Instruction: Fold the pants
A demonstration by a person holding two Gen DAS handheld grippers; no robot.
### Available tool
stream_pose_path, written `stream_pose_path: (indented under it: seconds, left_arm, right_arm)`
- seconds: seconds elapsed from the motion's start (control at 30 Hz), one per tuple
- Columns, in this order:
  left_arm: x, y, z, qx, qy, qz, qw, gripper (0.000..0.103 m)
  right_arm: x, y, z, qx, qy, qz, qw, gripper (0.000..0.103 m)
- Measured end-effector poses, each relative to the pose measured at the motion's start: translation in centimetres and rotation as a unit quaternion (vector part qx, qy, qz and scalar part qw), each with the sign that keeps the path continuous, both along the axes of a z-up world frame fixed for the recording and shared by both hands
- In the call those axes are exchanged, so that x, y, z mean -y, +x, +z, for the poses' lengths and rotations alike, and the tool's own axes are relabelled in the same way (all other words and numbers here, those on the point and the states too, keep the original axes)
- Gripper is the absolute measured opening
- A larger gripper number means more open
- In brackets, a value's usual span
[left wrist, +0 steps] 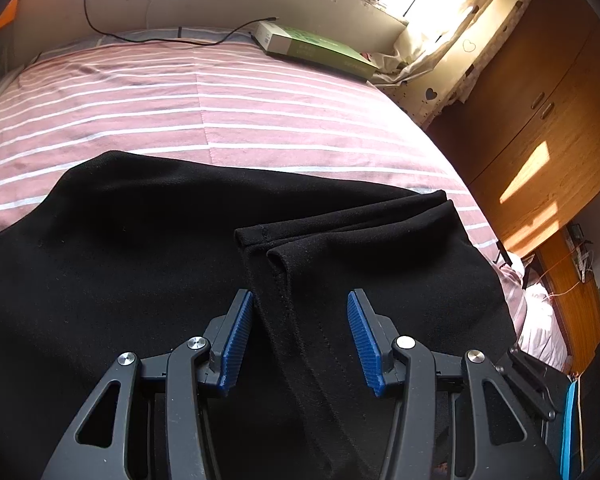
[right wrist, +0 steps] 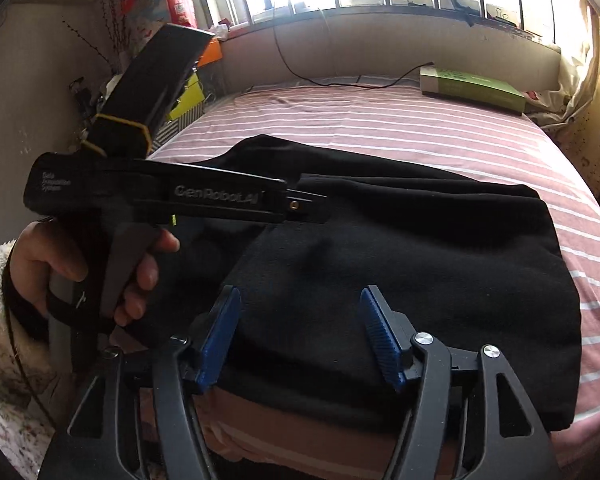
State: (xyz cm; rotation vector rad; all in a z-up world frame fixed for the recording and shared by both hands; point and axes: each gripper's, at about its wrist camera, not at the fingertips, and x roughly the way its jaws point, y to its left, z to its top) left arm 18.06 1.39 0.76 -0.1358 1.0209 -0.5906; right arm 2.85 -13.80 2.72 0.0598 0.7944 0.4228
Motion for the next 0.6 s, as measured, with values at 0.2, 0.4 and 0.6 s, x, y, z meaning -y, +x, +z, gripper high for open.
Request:
stream_pose_path:
  seconds: [0.2,0.4,0.6]
  left_arm:
    - [-1.4,0.1,0.6,0.003,-0.004,0.018,0.9998,0.075]
    - [-2.5,0.5,0.2,-0.016,-0.013,0.036,0.9991,0.075]
    - [-1.4,0.4,-0.1,-0.025,-0.012,0.017,0.9995,0.075]
  right_arm:
    - [-3.2,0.0,-0.8,0.004,-0.034,0.022,0.999,0.063]
    - [-5.7,-0.6,-1.9,0.037,-0.116,0.029,0.992,0.063]
    - [-5.9,-0.6,-2.0,0.053,-0.144,0.0,0.988,0.061]
